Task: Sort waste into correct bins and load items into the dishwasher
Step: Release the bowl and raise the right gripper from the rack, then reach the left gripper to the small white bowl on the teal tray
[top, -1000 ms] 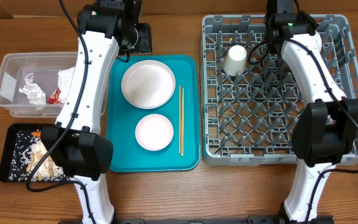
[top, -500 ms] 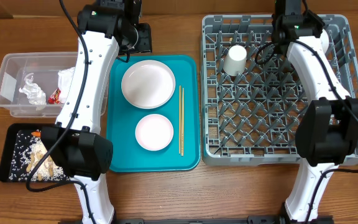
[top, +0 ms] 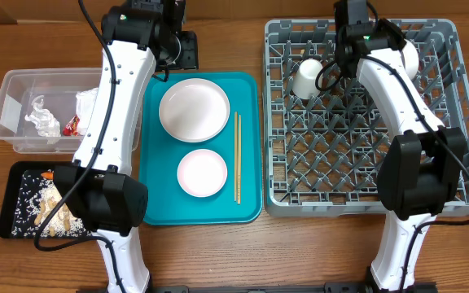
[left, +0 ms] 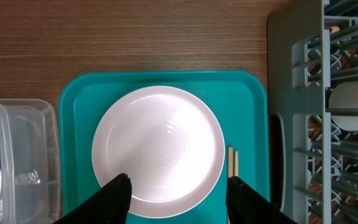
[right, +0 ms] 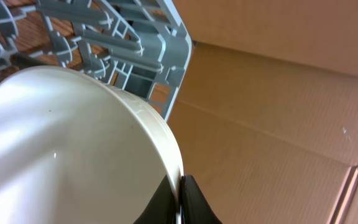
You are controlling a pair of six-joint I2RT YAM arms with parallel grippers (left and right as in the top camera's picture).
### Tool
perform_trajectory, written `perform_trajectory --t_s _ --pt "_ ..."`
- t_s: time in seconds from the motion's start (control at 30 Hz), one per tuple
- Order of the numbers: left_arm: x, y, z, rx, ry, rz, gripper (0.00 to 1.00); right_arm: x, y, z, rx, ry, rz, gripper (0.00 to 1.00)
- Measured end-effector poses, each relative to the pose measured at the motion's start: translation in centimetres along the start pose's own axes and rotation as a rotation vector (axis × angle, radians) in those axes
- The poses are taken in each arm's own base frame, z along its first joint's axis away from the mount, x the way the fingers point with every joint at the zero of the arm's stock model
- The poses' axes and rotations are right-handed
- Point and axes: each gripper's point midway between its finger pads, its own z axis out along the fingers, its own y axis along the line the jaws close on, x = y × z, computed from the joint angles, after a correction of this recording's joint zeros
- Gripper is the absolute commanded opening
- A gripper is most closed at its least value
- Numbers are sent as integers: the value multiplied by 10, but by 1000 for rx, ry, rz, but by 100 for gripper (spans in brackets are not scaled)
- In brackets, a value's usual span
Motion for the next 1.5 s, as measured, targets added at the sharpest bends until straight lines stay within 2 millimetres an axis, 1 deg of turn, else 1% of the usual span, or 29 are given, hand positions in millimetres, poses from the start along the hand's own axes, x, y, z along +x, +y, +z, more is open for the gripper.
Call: perform_trajectory --t_s 0.03,0.07,0.13,0.23,0.3,0.33,0.37,0.53,0.63,0.77,0.87,0.97,1.07,1.17,1.2,1.27,1.37,1.43,1.5 --pt "0 0 0 -3 -1 0 52 2 0 0 1 7 8 8" --pt "0 1 0 -6 -1 0 52 3 1 -1 0 12 14 13" --pt "0 2 0 -9 -3 0 52 3 5 -4 -10 9 40 17" --pt "-1 2 0 -13 -3 0 52 -5 16 -12 -36 -17 56 29" --pt "-1 2 0 -13 -3 0 52 -12 24 -19 -54 -43 59 40" --pt "-1 2 0 -13 -3 0 52 -15 27 -23 -61 -57 61 46" --pt "-1 2 0 -13 -3 0 52 -19 30 -28 -69 -72 58 50" --pt "-1 2 0 -13 -3 0 52 -37 44 -51 -93 -138 54 64" --pt "-1 2 0 -13 -3 0 52 -46 52 -62 -117 -175 58 71" --pt "-1 2 0 -12 -3 0 52 -56 63 -72 -164 -217 95 72" --pt "0 2 0 -12 -3 0 53 -61 71 -76 -213 -242 146 72" --pt "-1 2 0 -12 -4 0 53 -66 83 -78 -312 -265 212 72" --pt "-1 2 0 -13 -3 0 54 -67 88 -79 -413 -282 279 72" --pt "1 3 0 -16 3 -1 57 -69 84 -81 -531 -314 383 72" --pt "3 4 0 -23 12 -2 59 -69 82 -83 -583 -330 423 72" --pt "9 9 0 -46 34 -9 59 -69 78 -91 -691 -362 494 72" --pt "16 15 -1 -78 60 -14 59 -67 63 -106 -829 -420 591 72" --pt "16 17 -1 -90 60 -14 59 -65 54 -113 -875 -444 637 72" --pt "16 18 0 -97 59 -17 59 -64 41 -125 -918 -479 679 73"
